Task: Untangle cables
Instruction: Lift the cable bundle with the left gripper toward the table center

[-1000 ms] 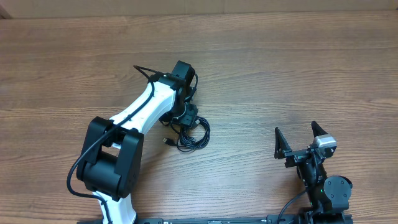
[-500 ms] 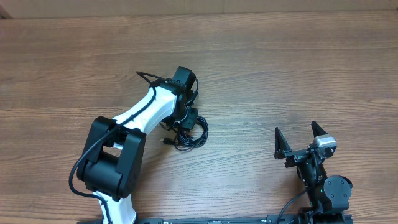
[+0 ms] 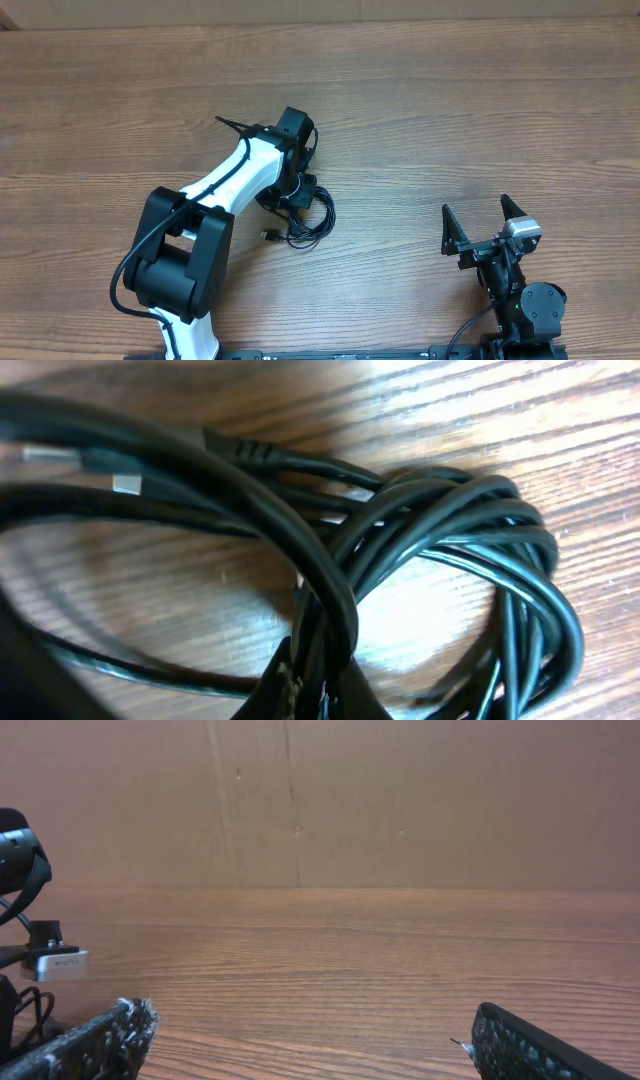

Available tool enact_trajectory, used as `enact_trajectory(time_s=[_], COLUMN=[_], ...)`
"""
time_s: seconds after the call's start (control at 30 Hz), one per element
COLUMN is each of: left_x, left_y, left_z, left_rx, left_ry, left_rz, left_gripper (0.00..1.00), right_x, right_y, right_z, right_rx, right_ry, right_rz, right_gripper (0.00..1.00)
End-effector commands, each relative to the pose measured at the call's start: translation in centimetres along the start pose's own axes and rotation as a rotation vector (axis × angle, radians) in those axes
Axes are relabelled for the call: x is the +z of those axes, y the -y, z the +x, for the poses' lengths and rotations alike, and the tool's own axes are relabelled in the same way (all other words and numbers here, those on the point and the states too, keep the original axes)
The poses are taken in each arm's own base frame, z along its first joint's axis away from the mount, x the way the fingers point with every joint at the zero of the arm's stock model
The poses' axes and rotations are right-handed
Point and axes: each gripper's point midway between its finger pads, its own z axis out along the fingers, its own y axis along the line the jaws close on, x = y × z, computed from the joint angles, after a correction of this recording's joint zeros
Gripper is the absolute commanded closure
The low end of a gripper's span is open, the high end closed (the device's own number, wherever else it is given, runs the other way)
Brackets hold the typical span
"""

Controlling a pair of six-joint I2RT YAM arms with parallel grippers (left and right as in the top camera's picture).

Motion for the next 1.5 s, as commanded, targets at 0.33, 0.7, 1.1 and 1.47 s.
enact_trajectory(time_s=[0.33, 0.7, 1.1, 1.47], left_x=[-10.6, -16.9, -18.7, -18.7], left_y=[2.8, 2.9, 7.7, 9.8], left_z=[-3.4, -2.2, -1.2, 0.4], left_rx=[-0.497, -0.623, 0.248, 0.573], left_ry=[0.231, 0.379, 0.474, 0.463], left_rz=[0.154, 0.222, 0.206, 0.258], left_gripper=[0.96, 0.96, 0.96, 0.96], right_x=[0.0, 0.0, 0.0, 0.0], right_y=[0.3, 0.3, 0.3, -0.2], right_z=[0.2, 0.2, 0.2, -1.2], right_rx=[0.006, 0.006, 0.006, -0.002], right_ry=[0.002, 0.002, 0.005, 0.059], right_rz=[0.017, 0.017, 0.016, -0.011], right_gripper=[0.00, 0.00, 0.00, 0.00])
